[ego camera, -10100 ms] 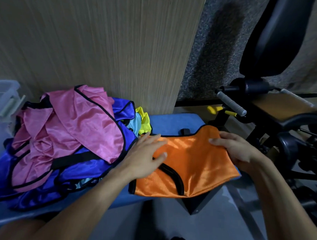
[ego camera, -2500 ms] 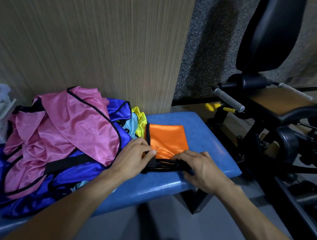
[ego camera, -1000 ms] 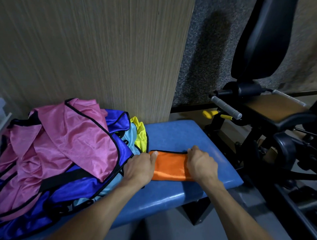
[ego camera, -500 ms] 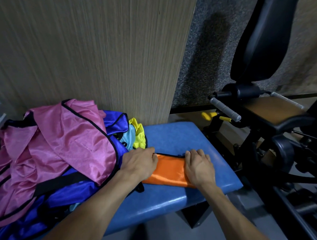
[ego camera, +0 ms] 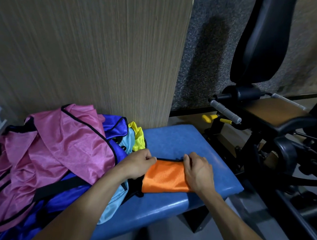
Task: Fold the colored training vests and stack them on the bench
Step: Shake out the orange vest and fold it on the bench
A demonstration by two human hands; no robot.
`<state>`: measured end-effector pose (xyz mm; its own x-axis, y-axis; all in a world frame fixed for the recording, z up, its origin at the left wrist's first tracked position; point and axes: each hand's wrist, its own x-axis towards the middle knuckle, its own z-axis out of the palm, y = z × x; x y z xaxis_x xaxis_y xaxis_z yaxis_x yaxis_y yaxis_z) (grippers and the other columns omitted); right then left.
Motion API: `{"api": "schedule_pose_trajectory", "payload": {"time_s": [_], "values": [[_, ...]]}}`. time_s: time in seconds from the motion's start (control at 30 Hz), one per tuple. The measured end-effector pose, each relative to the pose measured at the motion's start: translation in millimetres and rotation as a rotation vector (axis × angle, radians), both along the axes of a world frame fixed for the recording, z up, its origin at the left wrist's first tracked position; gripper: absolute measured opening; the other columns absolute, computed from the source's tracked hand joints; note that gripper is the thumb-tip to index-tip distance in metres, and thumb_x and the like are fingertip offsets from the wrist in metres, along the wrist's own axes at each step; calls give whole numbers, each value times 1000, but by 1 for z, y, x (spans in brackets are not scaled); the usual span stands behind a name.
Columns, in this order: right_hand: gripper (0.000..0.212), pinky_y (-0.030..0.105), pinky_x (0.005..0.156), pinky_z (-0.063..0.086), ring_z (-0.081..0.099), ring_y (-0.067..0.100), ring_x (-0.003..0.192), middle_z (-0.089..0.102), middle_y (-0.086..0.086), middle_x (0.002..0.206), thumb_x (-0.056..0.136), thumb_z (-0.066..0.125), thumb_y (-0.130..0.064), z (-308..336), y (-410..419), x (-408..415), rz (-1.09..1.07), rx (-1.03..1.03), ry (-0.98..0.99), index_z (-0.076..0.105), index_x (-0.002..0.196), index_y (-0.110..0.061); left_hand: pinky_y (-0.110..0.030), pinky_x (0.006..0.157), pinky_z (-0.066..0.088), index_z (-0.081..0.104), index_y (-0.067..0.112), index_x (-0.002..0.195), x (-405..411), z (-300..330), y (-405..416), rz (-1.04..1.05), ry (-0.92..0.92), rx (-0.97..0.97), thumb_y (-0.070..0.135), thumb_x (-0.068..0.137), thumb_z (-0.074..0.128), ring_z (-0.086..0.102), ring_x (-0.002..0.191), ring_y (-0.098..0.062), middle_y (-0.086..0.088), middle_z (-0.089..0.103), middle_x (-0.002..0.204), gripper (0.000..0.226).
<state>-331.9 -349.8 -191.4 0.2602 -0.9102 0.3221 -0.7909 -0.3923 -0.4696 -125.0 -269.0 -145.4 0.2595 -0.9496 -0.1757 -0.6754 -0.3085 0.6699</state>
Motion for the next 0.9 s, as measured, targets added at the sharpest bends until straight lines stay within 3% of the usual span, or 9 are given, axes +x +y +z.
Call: {"api": "schedule_pose_trajectory", "payload": {"time_s": [0.07,0.13,0.23,0.37,0.47,0.5,0.6,0.67,0.9], "values": [[33,45,84,46,61,29,92,67,2,87,104,44,-44,6,-6,-3,27,156,-57,58,90,-19,-28,48,41,51,18,82,1,-3,0,34,52,-44,42,98,56,54,44,-15,4,56,59,29],[33,49,97,45,61,25,103,68,0,99,102,43,-52,13,-15,-7,63,371,-98,61,101,-24,-36,57,47,53,14,83,1,-6,-1,73,2,-107,40,97,60,60,55,-17,1,60,65,30],[38,35,98,45,58,19,111,64,-1,118,99,52,-54,29,-18,-13,109,593,-166,63,121,-25,-38,68,48,54,14,82,-2,-10,-1,150,-34,-206,39,96,61,62,73,-22,-2,62,72,30],[52,29,95,43,53,18,118,53,1,136,97,62,-47,46,-16,-15,115,716,-436,49,142,-25,-36,69,46,53,14,81,-11,-13,-5,245,-18,-315,37,98,60,60,71,-20,-4,63,71,29],[66,30,100,41,50,22,131,47,6,146,98,63,-42,47,-24,-10,63,645,-538,35,155,-26,-35,62,41,52,14,80,-16,-12,-23,275,-37,-332,36,98,59,57,66,-18,-2,59,66,30],[68,33,103,41,49,23,134,45,6,149,98,63,-39,46,-27,-9,40,564,-497,32,156,-25,-36,61,40,51,14,79,-16,-11,-32,287,-41,-318,37,98,59,56,66,-19,0,57,64,30],[65,48,111,36,41,26,138,33,4,154,98,59,-44,39,-35,-6,-5,218,-109,32,155,-28,-37,65,43,50,16,76,-14,-11,-68,343,-14,-271,36,98,57,59,73,-24,3,55,66,30],[62,51,113,29,31,27,143,27,1,159,99,52,-50,37,-39,-3,22,95,64,31,155,-33,-38,70,46,53,16,77,-14,-11,-94,378,14,-249,36,98,57,63,83,-28,2,58,71,29],[60,55,122,10,-1,34,155,-1,-1,170,103,34,-60,17,-77,14,129,224,278,19,159,-41,-35,86,52,66,16,88,-11,-7,-164,426,65,-216,38,98,60,67,102,-32,-12,74,98,25]]}}
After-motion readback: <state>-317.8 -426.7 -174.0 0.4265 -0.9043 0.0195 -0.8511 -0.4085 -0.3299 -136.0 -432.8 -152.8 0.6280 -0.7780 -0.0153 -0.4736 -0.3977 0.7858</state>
